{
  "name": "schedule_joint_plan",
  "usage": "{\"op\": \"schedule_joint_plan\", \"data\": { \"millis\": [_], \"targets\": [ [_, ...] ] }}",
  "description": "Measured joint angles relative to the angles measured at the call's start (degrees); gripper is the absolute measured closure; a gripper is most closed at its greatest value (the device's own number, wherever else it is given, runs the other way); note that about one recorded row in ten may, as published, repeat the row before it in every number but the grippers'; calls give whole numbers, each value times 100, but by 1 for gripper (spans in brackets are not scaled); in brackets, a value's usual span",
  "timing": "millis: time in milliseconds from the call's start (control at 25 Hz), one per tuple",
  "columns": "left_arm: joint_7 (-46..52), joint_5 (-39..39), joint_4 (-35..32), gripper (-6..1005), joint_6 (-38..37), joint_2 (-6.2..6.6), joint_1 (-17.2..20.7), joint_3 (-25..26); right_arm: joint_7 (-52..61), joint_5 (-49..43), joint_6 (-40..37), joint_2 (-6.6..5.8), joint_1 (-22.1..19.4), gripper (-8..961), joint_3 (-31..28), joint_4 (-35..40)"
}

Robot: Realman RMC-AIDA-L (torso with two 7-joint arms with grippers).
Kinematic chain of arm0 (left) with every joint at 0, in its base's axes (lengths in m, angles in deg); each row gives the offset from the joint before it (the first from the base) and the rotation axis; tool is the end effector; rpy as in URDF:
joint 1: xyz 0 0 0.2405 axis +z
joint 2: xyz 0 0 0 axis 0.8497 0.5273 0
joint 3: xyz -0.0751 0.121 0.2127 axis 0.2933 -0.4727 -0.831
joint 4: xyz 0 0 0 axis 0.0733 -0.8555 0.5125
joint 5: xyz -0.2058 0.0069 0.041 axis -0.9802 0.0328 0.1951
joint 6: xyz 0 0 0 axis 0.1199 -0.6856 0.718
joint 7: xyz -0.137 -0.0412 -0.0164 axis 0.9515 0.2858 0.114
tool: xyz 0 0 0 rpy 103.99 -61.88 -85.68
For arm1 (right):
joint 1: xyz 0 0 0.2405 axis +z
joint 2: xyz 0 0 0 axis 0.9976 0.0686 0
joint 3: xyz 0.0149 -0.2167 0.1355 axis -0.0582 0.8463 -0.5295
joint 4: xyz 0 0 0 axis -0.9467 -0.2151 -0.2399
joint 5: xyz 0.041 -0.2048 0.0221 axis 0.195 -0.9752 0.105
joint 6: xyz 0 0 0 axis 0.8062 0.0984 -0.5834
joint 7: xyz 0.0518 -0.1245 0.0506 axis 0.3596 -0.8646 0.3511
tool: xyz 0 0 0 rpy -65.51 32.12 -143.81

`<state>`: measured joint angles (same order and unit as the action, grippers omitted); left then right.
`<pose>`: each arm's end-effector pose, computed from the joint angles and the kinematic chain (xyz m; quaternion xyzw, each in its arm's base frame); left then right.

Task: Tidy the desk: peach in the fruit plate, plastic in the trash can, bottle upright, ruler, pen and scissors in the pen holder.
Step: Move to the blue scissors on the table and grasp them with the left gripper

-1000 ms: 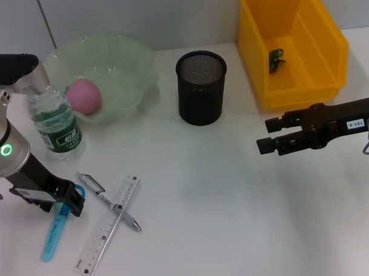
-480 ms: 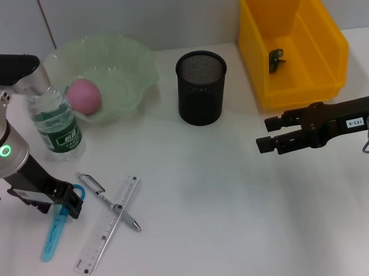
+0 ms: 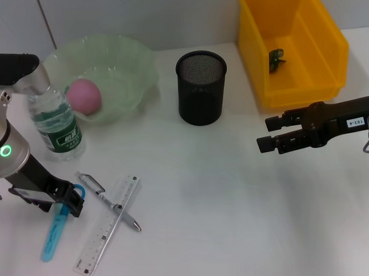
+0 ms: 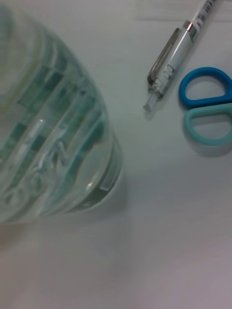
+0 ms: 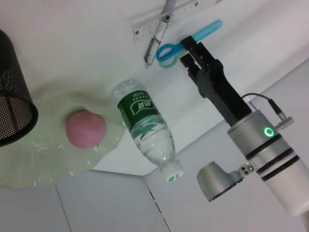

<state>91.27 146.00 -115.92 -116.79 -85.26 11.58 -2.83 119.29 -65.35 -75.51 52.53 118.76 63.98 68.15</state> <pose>-0.2191 0.3719 -0.0086 -0.7833 -0.5345 0.2608 0.1810 0.2594 0.3466 0.0482 -0.9300 0.3198 0.1686 0.0671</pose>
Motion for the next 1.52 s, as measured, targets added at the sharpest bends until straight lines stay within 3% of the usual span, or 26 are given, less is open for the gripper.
{"op": "schedule_joint_plan", "data": {
  "millis": [800,1040,1520],
  "targets": [
    [1,-1,20,394,123,-4,-14,-254,28,0,0,0,25,128,0,0],
    [1,-2,31,578,122,-3,-27,-288,31,-5,0,0,30,128,0,0],
    [1,13,-68,593,176,-3,9,-591,32,-9,0,-1,44,129,-1,0]
  ]
}}
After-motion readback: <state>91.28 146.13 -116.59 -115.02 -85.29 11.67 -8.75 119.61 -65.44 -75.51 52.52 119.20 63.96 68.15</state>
